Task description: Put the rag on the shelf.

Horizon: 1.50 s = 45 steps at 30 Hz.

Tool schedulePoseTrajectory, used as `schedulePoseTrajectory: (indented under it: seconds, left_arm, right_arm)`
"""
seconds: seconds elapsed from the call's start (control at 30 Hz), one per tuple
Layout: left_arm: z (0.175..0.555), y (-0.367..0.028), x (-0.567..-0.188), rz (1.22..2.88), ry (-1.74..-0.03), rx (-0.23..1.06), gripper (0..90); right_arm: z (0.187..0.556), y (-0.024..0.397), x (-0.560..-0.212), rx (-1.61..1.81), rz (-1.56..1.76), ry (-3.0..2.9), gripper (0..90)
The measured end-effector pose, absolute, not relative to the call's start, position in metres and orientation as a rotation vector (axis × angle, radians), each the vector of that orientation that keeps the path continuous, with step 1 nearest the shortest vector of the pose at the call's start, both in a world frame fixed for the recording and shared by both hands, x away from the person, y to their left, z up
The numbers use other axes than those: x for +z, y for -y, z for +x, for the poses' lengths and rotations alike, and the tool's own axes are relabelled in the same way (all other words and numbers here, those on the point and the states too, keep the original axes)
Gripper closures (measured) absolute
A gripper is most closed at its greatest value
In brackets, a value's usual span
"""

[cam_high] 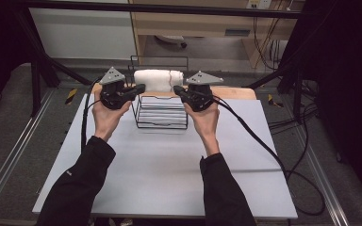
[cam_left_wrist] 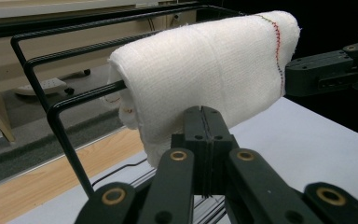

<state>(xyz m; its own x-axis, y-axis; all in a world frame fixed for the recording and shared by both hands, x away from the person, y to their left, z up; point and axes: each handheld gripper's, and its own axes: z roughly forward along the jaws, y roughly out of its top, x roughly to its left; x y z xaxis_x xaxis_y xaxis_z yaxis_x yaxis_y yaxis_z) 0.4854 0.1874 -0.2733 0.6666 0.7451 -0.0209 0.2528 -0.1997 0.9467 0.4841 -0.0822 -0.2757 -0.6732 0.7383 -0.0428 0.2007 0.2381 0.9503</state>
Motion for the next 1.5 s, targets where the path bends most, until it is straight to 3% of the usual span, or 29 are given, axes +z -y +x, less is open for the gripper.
schedulePoseTrajectory:
  seconds: [0.17, 0.37, 0.7, 1.2, 1.5]
  left_arm:
    - [0.483, -0.190, -0.271, 1.752, -0.799, 0.539, 89.8]
    - [0.476, -0.195, -0.269, 1.755, -0.797, 0.522, 81.7]
    - [0.459, -0.208, -0.275, 1.797, -0.807, 0.517, 54.3]
    - [0.429, -0.239, -0.320, 1.828, -0.827, 0.444, 26.6]
    - [0.410, -0.257, -0.355, 1.858, -0.870, 0.436, 12.3]
  right_arm:
    - [0.481, 0.084, -0.273, 1.469, 0.838, -2.018, 86.9]
    - [0.470, 0.091, -0.266, 1.499, 0.812, -2.016, 77.0]
    - [0.456, 0.119, -0.265, 1.539, 0.873, -2.026, 53.3]
    - [0.434, 0.164, -0.294, 1.510, 0.969, -2.075, 15.3]
    - [0.419, 0.186, -0.332, 1.462, 1.018, -2.128, 6.3]
